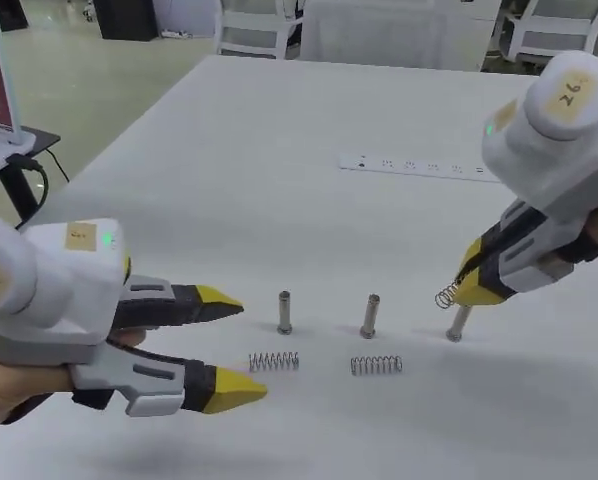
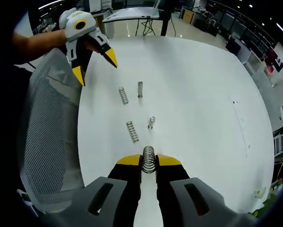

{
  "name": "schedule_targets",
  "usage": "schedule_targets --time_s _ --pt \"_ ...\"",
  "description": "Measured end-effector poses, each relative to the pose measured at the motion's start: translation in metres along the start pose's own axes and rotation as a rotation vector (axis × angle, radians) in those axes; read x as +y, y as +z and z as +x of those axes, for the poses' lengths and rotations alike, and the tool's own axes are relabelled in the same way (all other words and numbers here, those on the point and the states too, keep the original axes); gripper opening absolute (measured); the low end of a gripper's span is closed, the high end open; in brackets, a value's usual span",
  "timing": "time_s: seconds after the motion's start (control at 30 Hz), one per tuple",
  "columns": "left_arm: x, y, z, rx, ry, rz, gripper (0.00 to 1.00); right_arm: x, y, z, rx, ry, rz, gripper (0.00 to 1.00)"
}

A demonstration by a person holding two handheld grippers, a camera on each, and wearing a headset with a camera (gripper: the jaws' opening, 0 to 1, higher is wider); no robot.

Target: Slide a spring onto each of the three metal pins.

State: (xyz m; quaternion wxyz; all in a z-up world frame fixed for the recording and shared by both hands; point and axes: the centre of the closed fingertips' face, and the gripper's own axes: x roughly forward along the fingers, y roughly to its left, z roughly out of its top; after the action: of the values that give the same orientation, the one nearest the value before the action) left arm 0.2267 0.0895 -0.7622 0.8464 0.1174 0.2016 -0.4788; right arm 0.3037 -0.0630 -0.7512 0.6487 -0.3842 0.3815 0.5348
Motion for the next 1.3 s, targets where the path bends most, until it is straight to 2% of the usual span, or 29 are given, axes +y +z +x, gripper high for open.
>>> schedule_targets --time_s 0.33,0.53,0.63,0.73,1.3 --pt "0.001 0.000 0.002 -0.001 0.019 -0.003 0.49 -0.019 -0.014 -0.004 0.056 -0.026 0.009 0.09" --pt "-0.002 0.002 0.003 0.001 0.023 0.006 0.51 -0.028 -0.024 -0.003 0.110 -0.035 0.011 0.09" --pt "-0.002 0.001 0.004 0.002 0.022 0.011 0.51 -0.030 -0.027 0.000 0.128 -0.027 0.015 0.09" --pt "-0.001 0.001 0.004 0.002 0.026 0.011 0.52 -0.034 -0.033 0.003 0.169 -0.032 0.003 0.09" --pt "-0.001 -0.003 0.006 0.004 0.036 0.002 0.54 -0.036 -0.034 0.017 0.243 0.016 -0.031 0.09"
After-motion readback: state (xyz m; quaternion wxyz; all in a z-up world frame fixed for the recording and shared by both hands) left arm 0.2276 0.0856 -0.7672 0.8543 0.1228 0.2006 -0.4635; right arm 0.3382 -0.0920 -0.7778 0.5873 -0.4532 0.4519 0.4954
